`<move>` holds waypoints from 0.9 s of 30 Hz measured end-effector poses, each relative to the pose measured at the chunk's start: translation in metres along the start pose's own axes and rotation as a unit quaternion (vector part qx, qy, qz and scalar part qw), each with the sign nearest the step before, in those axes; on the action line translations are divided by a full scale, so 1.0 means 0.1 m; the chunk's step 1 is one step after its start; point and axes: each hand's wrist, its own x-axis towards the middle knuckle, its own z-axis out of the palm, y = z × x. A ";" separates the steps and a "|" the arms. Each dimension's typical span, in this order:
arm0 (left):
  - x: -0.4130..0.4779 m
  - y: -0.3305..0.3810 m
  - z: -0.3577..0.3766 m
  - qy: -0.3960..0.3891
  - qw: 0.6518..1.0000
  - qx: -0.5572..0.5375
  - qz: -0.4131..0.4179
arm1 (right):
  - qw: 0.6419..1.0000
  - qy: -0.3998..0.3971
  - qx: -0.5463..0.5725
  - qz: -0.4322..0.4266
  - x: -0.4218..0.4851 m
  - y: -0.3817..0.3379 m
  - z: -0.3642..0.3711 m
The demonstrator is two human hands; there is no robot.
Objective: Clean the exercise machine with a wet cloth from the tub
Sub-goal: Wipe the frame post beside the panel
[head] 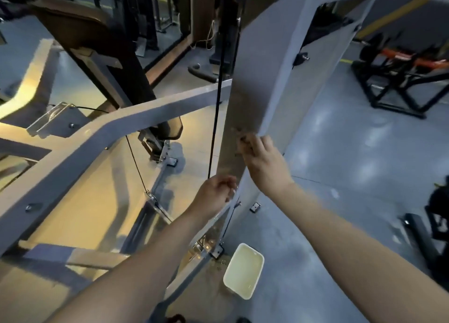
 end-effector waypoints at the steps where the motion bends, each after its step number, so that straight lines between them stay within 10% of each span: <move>1: 0.02 0.00 -0.02 -0.005 1.000 0.012 0.007 | 1.000 -0.021 0.014 0.007 -0.04 -0.03 0.00; 7: 0.05 0.07 -0.07 -0.027 0.999 0.028 0.021 | 0.991 0.111 -0.023 0.065 0.44 0.11 -0.47; 14: 0.08 -0.02 -0.19 -0.027 0.995 0.095 0.010 | 0.998 -0.055 -0.034 0.004 -0.16 -0.23 0.21; 22: 0.04 -0.20 -0.29 -0.043 0.997 0.058 -0.010 | 0.990 0.033 -0.002 0.134 0.03 -0.21 -0.03; 27: 0.01 -0.46 -0.31 -0.063 0.992 0.101 -0.038 | 0.939 -0.269 0.121 0.174 -0.65 -0.45 0.40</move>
